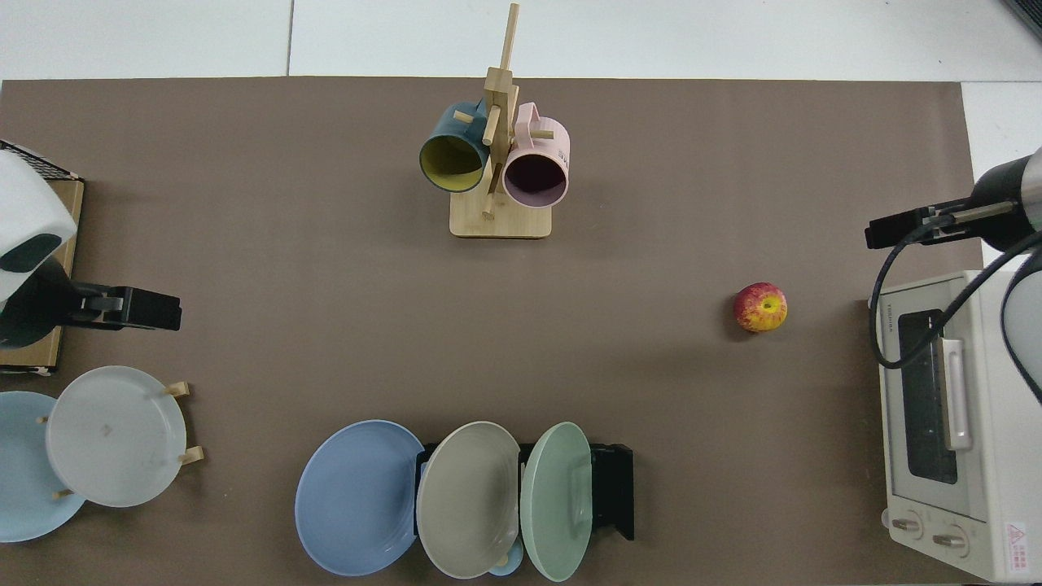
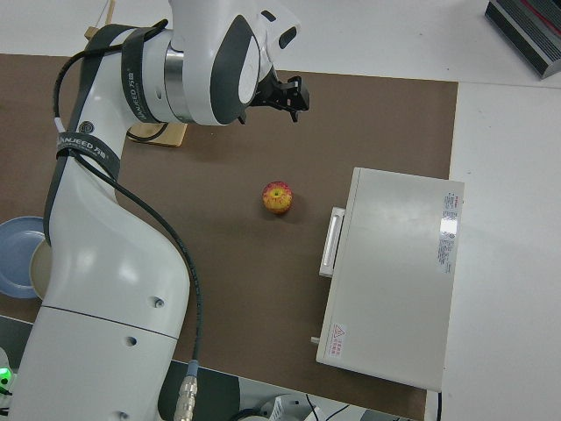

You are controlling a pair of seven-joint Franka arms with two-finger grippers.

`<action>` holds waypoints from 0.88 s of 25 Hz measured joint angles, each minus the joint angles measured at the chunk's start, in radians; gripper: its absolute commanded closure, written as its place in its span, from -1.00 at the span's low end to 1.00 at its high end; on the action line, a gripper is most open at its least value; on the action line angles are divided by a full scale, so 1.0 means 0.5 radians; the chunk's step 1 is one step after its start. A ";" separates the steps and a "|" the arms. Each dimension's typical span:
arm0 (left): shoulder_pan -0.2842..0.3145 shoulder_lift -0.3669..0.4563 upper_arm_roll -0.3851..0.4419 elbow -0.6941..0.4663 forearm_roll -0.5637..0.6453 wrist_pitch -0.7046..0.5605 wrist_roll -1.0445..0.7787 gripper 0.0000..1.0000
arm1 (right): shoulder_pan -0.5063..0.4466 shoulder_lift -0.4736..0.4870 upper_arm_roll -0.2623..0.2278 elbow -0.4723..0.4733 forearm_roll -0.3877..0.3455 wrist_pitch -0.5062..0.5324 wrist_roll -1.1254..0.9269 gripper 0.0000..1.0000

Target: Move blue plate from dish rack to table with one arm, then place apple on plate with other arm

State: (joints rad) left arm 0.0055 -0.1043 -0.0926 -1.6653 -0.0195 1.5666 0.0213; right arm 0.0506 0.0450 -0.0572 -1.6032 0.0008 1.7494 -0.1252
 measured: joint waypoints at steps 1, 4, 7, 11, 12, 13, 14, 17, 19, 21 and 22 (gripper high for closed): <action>0.000 0.000 -0.002 0.000 -0.001 0.000 0.000 -1.00 | 0.000 0.000 0.000 0.000 0.000 0.000 0.000 -1.00; -0.001 -0.001 -0.005 0.000 -0.002 0.000 0.003 -1.00 | 0.000 0.000 0.000 0.000 0.000 0.000 0.000 -1.00; -0.003 -0.002 -0.009 0.000 -0.002 0.000 0.006 -1.00 | 0.000 0.000 0.000 0.000 0.000 0.000 0.000 -1.00; -0.004 -0.004 -0.015 0.000 -0.003 0.000 0.007 -1.00 | 0.000 0.000 0.000 0.000 0.000 0.000 0.000 -1.00; -0.004 -0.005 -0.016 0.000 -0.003 -0.001 0.007 -1.00 | 0.000 0.000 0.000 0.000 0.000 0.000 0.000 -1.00; -0.004 -0.005 -0.017 0.000 -0.003 -0.004 0.007 -1.00 | 0.000 0.000 0.000 0.000 0.000 0.000 0.000 -1.00; -0.004 -0.006 -0.017 0.000 -0.004 -0.007 0.007 -1.00 | 0.000 0.000 0.000 0.000 0.000 0.000 0.000 -1.00; -0.005 -0.009 -0.025 0.000 -0.003 -0.019 0.006 -1.00 | 0.000 0.000 0.000 0.000 0.000 0.000 0.000 -1.00; -0.005 -0.013 -0.039 -0.004 0.004 -0.020 0.003 -1.00 | 0.000 0.000 0.000 0.000 0.000 0.000 0.000 -1.00; -0.004 -0.027 -0.069 -0.021 0.049 -0.019 -0.027 -1.00 | 0.000 0.000 0.000 0.000 0.000 0.000 0.000 -1.00; -0.003 -0.039 -0.098 -0.039 0.091 -0.016 -0.064 -1.00 | 0.000 0.000 0.000 0.000 0.000 0.000 0.000 -1.00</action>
State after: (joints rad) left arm 0.0038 -0.1239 -0.1414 -1.6850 0.0259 1.5587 -0.0105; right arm 0.0506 0.0451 -0.0572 -1.6032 0.0008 1.7494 -0.1252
